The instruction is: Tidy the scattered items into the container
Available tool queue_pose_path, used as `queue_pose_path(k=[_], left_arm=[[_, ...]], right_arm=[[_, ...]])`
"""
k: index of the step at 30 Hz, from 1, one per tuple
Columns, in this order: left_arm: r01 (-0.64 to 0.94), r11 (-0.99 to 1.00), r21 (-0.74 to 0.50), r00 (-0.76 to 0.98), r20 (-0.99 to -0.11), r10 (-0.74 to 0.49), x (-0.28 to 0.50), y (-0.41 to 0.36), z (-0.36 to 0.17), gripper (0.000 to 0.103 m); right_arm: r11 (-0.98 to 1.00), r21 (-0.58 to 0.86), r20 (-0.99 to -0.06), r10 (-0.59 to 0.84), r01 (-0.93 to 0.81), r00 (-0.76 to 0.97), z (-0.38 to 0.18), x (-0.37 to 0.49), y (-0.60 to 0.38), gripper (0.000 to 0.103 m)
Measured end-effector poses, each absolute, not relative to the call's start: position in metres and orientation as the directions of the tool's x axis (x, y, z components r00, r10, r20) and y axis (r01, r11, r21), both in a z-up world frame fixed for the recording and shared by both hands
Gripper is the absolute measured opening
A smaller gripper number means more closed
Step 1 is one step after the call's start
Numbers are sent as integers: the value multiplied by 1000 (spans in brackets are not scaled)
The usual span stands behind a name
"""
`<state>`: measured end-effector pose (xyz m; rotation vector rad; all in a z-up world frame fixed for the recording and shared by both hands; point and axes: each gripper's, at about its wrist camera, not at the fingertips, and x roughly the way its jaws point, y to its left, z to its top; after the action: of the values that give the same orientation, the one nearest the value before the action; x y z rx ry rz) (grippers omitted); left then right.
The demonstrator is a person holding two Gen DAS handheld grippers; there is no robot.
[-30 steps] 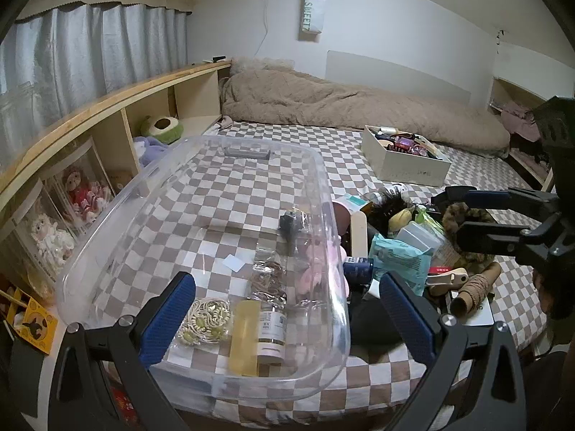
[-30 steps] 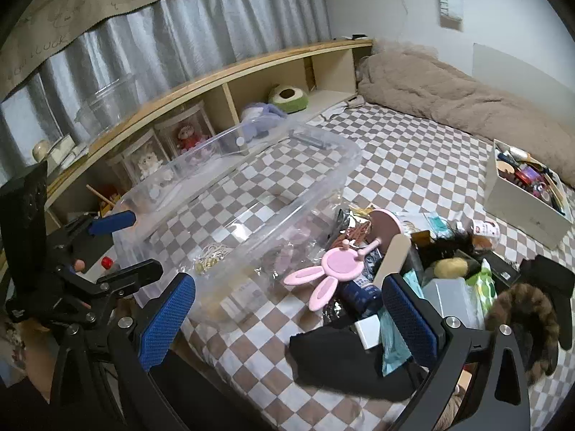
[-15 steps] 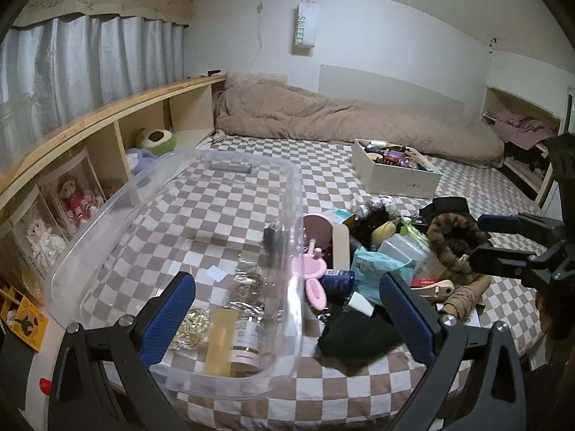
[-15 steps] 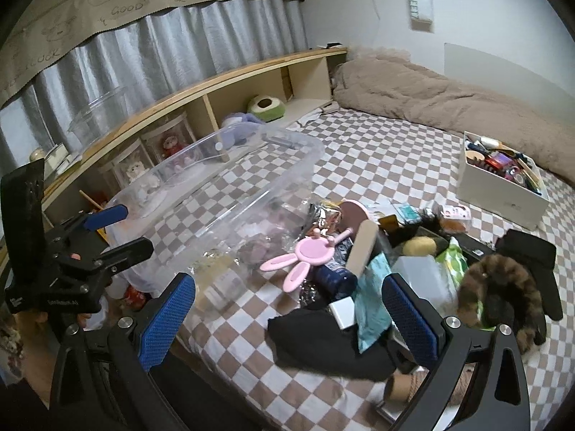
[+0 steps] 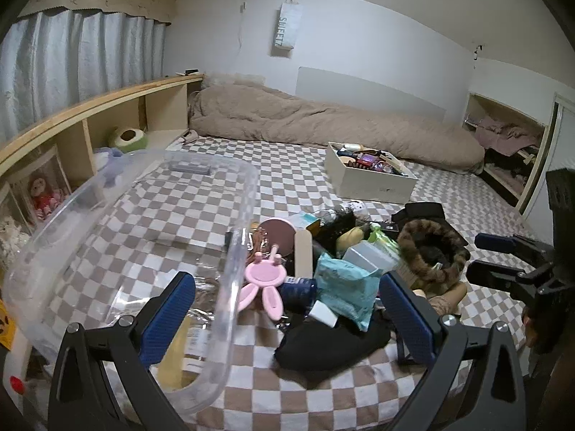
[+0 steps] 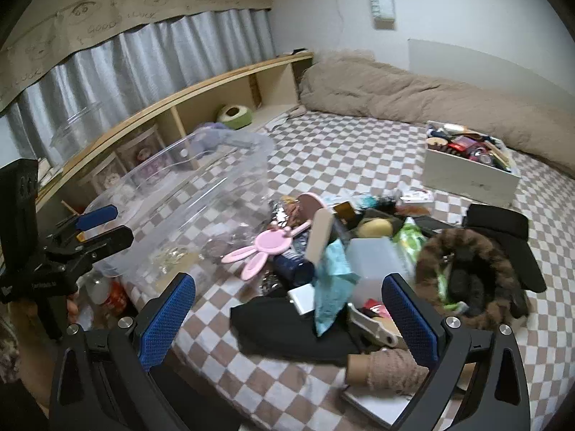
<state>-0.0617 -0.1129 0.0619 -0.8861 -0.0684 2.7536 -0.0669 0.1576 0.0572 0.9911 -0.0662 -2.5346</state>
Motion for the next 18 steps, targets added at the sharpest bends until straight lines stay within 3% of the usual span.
queue_pose_path(k=[18], left_arm=[[-291, -951, -105, -825, -476, 305, -80, -68, 40, 103]], right_arm=[[-918, 275, -579, -395, 285, -713, 26, -61, 220, 103]])
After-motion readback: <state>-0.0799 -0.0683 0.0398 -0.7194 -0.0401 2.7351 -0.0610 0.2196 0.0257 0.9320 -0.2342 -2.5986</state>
